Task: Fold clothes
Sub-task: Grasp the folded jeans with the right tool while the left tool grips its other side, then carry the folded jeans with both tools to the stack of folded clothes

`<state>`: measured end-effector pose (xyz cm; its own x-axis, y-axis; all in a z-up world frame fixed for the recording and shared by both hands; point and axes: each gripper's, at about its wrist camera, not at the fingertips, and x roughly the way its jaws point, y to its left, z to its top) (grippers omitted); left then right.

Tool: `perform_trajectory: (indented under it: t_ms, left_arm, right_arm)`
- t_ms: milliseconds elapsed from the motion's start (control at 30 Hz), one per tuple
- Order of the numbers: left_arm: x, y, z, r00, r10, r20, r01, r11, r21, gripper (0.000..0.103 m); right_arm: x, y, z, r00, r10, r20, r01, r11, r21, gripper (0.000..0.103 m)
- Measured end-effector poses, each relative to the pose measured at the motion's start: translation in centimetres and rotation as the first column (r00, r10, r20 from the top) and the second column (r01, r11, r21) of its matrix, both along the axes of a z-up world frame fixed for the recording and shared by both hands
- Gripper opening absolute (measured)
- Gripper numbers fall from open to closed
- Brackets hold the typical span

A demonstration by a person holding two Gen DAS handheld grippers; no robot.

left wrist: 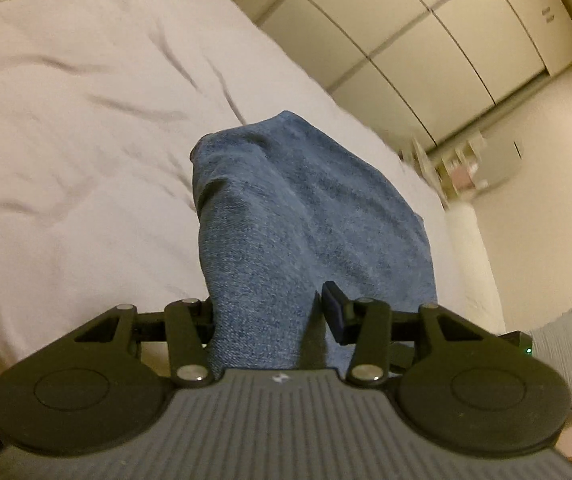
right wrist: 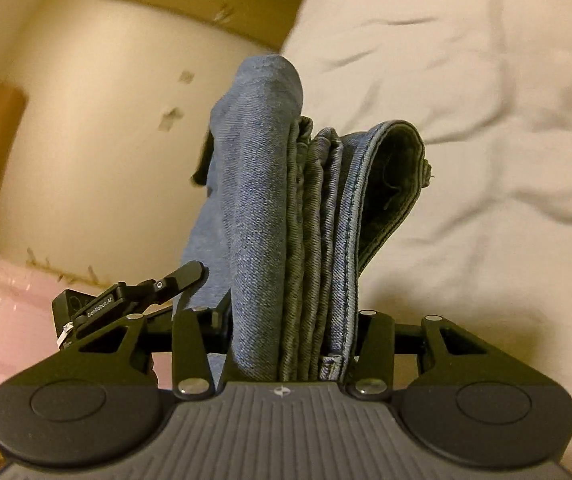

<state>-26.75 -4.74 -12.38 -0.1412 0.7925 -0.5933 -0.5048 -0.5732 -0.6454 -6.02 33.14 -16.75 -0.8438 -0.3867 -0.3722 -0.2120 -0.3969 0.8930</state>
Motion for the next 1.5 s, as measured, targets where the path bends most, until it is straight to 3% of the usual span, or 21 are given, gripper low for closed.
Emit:
perform_trajectory:
  t_ms: [400,567,733,1067,1500]
  left_arm:
    - [-18.5,-17.0,5.5,0.989,0.015,-0.145,-0.018,1.0,-0.016,0.042]
    - [-25.4,-22.8,8.2,0.98,0.084,-0.181,-0.085,0.996,0.001,0.042]
    - [-31.3,-27.4,8.5,0.969,0.154,-0.194,-0.15,0.988,0.036,0.042]
    - [-44.5,-30.5,9.2,0.964,0.168,-0.206,-0.156,0.985,0.075,0.042]
    - [-66.1,-29.0,10.7,0.978,0.07,-0.196,-0.053,0.994,0.09,0.042]
  right_arm:
    - [-22.4,-12.7,4.8,0.992,0.059,-0.111,-0.059,0.998,0.003,0.044]
    - [-32.3,-18.1,6.1,0.985,0.078,-0.152,-0.08,0.997,-0.002,0.044]
    - [-41.5,-22.9,6.8,0.977,0.105,-0.183,-0.106,0.994,0.001,0.044]
    - [-55.9,-27.9,7.1,0.974,0.112,-0.196,-0.11,0.994,0.02,0.044]
    - [-74.3,-27.1,7.9,0.985,-0.031,-0.167,0.031,1.0,-0.001,0.044]
